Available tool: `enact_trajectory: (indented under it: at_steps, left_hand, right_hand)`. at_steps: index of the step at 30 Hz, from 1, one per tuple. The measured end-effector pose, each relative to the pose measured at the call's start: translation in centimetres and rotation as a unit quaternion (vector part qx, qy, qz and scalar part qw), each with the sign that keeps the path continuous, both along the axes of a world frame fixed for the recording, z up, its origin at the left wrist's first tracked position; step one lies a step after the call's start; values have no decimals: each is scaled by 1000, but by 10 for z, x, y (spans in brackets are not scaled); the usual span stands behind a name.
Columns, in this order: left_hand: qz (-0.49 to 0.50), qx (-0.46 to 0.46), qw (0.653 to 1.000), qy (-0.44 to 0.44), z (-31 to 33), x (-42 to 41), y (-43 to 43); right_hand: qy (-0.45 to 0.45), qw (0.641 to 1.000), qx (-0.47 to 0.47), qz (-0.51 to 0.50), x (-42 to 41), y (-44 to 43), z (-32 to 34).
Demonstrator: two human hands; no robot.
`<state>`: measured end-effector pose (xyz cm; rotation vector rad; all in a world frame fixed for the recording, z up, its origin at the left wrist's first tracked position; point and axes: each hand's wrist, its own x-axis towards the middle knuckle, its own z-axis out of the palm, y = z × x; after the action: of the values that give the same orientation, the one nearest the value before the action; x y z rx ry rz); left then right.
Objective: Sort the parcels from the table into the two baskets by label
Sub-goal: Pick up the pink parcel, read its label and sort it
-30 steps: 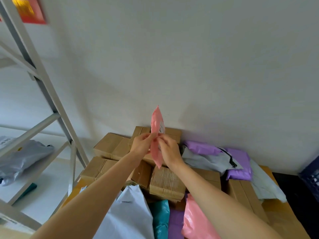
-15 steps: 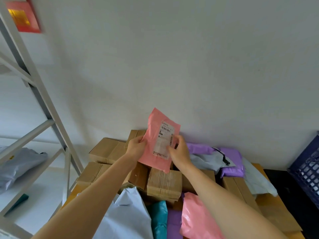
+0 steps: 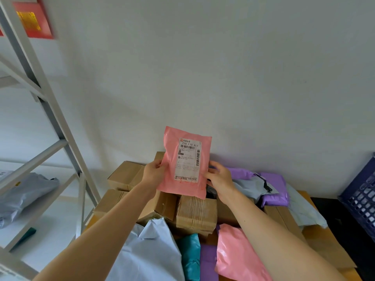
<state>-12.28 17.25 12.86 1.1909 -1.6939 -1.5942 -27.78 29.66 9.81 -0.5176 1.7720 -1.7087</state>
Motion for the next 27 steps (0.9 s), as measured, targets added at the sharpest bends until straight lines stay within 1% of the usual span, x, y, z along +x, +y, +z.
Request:
enact_trajectory:
  at_steps: [3,8,14,21,24,27]
  left_hand:
    - [0,-7,1000,-4,-3,3,-1]
    - [-11,-21,1000,-17,-6,1,3]
    - [-52,-39,998,-23,-11,-19,19]
    - [-82,26,996,-15,-7,-65,75]
    - [-119,15,993,-22,-6,-88,105]
    - [-165,-16,986,-26,-4,-108,148]
  right_hand:
    - [21,1000,12,-6,0,1,-2]
    - [31,999,15,-15,2,12,-4]
    - [23,998,27,-56,-5,45,-5]
    - [20,990,43,-129,-23,112,-2]
    - [9,985,36,-166,-30,152,-1]
    - [23,978,47,-200,-31,204,7]
